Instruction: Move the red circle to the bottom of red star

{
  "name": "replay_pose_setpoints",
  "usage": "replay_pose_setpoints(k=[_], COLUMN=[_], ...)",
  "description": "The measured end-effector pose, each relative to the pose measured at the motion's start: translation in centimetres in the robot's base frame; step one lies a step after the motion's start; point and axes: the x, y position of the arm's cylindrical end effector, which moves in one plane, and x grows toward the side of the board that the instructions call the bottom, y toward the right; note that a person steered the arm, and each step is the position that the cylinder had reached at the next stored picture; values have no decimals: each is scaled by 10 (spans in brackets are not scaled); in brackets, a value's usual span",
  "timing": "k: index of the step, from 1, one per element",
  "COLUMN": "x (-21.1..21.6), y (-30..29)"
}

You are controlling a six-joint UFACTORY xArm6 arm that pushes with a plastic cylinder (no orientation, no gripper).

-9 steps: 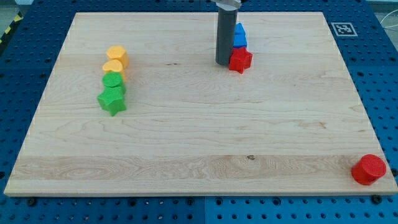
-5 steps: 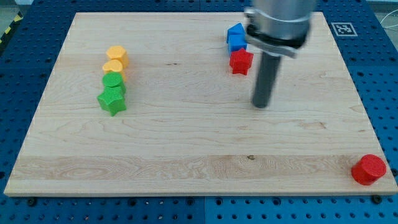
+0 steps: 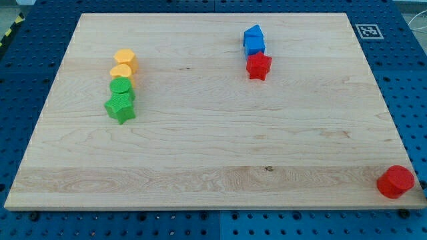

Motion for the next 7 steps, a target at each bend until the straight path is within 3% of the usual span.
replay_pose_setpoints(k=[4, 7], x=[-4, -52], y=[-102, -80])
